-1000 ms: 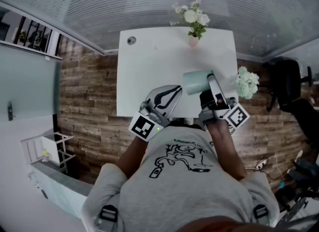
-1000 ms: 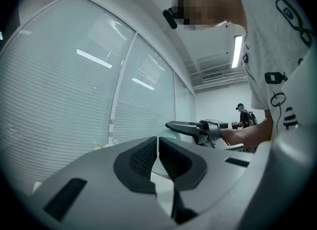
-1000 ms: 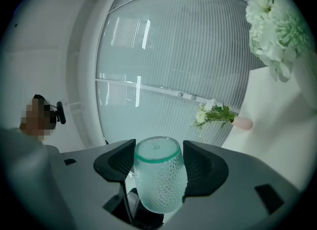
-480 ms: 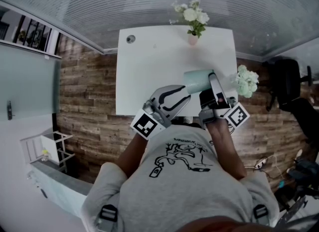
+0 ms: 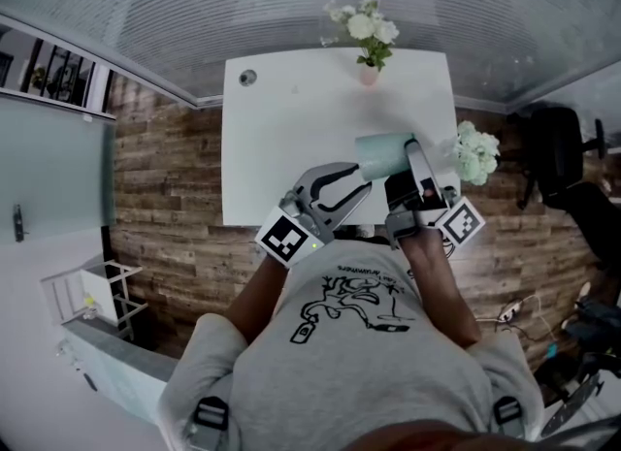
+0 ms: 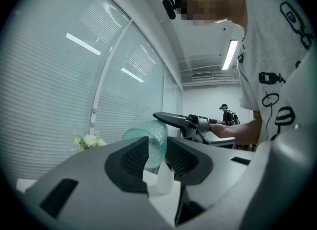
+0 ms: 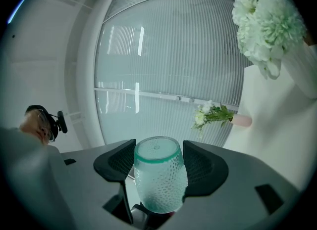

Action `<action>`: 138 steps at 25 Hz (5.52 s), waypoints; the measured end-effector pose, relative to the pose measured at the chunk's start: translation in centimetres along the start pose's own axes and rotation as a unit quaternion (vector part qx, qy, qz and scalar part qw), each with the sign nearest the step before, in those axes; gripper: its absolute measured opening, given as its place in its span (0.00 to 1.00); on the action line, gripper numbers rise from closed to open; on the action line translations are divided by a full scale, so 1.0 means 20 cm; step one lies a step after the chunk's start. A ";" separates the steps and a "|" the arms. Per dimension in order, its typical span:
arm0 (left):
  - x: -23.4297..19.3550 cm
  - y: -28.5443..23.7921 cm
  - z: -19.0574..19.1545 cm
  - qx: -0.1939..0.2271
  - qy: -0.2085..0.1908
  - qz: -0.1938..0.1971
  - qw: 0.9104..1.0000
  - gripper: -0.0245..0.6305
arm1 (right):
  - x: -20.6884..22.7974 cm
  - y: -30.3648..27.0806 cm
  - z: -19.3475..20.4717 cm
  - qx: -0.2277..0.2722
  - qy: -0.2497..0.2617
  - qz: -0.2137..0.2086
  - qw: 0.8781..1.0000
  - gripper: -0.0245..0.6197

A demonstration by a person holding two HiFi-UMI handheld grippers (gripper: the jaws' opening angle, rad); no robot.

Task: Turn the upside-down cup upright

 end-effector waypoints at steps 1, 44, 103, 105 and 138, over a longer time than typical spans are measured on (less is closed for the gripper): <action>0.00 -0.01 0.00 -0.001 0.000 0.002 1.000 0.20 | 0.00 0.00 0.00 0.000 -0.002 -0.001 1.000 0.53; 0.02 -0.13 -0.06 0.008 0.051 0.101 0.994 0.06 | -0.04 -0.01 -0.01 -0.003 -0.007 -0.075 0.997 0.53; -0.05 -0.09 -0.05 -0.007 0.043 0.097 0.994 0.06 | -0.38 -0.02 0.18 -0.287 0.837 0.083 0.458 0.53; -0.05 -0.09 -0.04 -0.010 0.044 0.098 0.994 0.06 | -0.38 -0.02 0.19 -0.294 0.851 0.086 0.427 0.53; 0.06 -0.19 0.00 -0.050 0.020 0.109 0.993 0.06 | -0.18 -0.09 0.23 -0.371 0.900 0.096 0.209 0.58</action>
Point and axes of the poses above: the fingertips, and each gripper's own axes: y backward along the fingers, x to its right, z out of its underside, the point moved 7 cm from there along y, backward along the fingers, and after that the axes turned 6 degrees about -x, right-handed, at the moved point
